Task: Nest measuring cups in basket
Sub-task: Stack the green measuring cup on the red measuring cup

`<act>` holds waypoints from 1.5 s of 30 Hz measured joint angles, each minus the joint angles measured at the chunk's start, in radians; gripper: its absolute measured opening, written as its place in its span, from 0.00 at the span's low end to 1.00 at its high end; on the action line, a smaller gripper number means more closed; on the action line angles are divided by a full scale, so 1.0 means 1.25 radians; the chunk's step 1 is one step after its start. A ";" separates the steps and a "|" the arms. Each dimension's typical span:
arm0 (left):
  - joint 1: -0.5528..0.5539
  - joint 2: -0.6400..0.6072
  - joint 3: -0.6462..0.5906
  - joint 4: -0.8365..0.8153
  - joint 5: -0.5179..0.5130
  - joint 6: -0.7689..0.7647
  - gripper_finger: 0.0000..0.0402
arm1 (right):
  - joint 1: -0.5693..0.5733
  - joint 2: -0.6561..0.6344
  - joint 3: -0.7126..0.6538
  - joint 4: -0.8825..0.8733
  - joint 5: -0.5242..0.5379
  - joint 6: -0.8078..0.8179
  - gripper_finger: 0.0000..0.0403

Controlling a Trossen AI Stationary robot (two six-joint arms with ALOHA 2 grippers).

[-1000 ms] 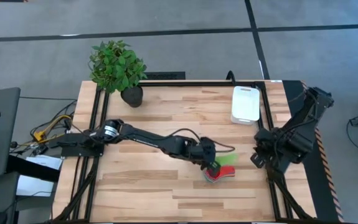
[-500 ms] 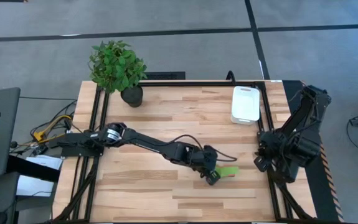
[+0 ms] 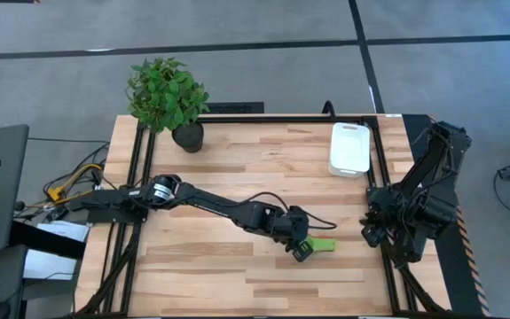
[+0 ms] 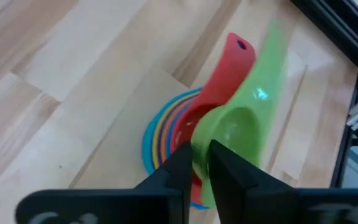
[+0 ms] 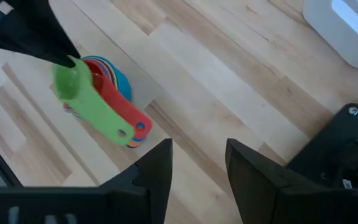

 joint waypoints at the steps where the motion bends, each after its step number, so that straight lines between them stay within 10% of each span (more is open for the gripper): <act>1: 0.001 0.000 0.000 -0.004 0.000 0.000 0.11 | 0.000 0.000 0.000 0.002 0.000 -0.001 0.44; 13: 0.002 0.000 0.000 -0.003 0.023 -0.018 0.20 | -0.022 0.000 0.000 0.018 -0.002 -0.021 0.48; 19: 0.003 -0.003 0.019 -0.021 0.019 -0.032 0.19 | -0.068 0.004 0.000 0.184 -0.004 -0.257 0.45; 25: 0.022 -0.003 0.049 -0.083 0.015 -0.013 0.18 | -0.041 0.045 0.001 0.469 -0.068 -0.575 0.37; 36: 0.046 -0.003 0.093 -0.098 -0.136 0.057 0.18 | -0.072 0.220 -0.001 0.439 -0.103 -0.722 0.13; 45: 0.120 0.038 0.084 0.013 0.002 0.090 0.18 | -0.156 0.203 -0.079 0.533 -0.184 -0.774 0.02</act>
